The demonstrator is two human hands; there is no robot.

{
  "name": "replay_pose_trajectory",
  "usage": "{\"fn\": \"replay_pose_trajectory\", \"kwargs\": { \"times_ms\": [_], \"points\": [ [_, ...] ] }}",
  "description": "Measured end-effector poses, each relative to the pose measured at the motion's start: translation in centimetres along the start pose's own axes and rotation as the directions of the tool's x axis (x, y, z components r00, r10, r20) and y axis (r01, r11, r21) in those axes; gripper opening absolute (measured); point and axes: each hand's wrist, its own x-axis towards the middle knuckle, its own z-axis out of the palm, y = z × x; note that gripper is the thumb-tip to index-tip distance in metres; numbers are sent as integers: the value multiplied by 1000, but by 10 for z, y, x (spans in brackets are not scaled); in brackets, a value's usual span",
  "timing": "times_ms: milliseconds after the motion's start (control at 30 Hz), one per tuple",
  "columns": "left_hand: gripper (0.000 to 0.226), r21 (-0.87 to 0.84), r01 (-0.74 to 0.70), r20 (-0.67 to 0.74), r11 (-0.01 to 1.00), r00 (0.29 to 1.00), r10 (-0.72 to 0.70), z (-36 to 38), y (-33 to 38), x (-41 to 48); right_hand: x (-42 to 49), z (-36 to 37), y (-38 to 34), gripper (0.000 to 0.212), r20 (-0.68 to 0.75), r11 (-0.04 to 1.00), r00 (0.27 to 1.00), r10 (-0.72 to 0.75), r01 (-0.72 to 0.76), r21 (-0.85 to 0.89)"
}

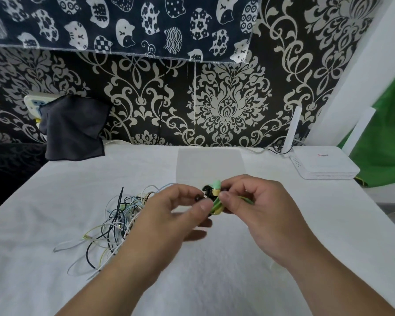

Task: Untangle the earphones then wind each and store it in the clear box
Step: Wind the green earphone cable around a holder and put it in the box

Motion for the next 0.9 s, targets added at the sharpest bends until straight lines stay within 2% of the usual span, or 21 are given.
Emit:
{"fn": "replay_pose_trajectory", "kwargs": {
  "times_ms": [167, 300, 467, 567, 733, 833, 900],
  "points": [
    [30, 10, 9, -44, 1000, 999, -9, 0, 2, 2, -1, 1, 2, 18, 77, 988, 993, 92, -100, 119],
    [30, 50, 19, 23, 999, 1000, -20, -4, 4, 3, -1, -1, 0, 16, 131, 978, 976, 172, -185, 100],
    [21, -8, 61, 60, 998, 996, -60, -8, 3, 3, 1, -8, -1, 17, 62, 966, 967, 249, -252, 52],
    [22, -29, 76, 168, 997, 983, -70, -11, 3, 3, 2, -10, -1, 22, 42, 963, 964, 261, -263, 63],
    [24, 14, 17, 218, 1000, 976, -19, -10, 5, 3, 2, -12, -1, 31, 51, 964, 963, 264, -266, 28],
    [26, 5, -21, 244, 1000, 970, 19, -10, 7, 2, 2, -14, -3, 40, 97, 933, 929, 358, -359, -1],
    [25, 62, -41, 268, 997, 963, 23, -11, 7, 2, 2, -16, -3, 39, 138, 894, 888, 438, -447, 38]
  ]
}}
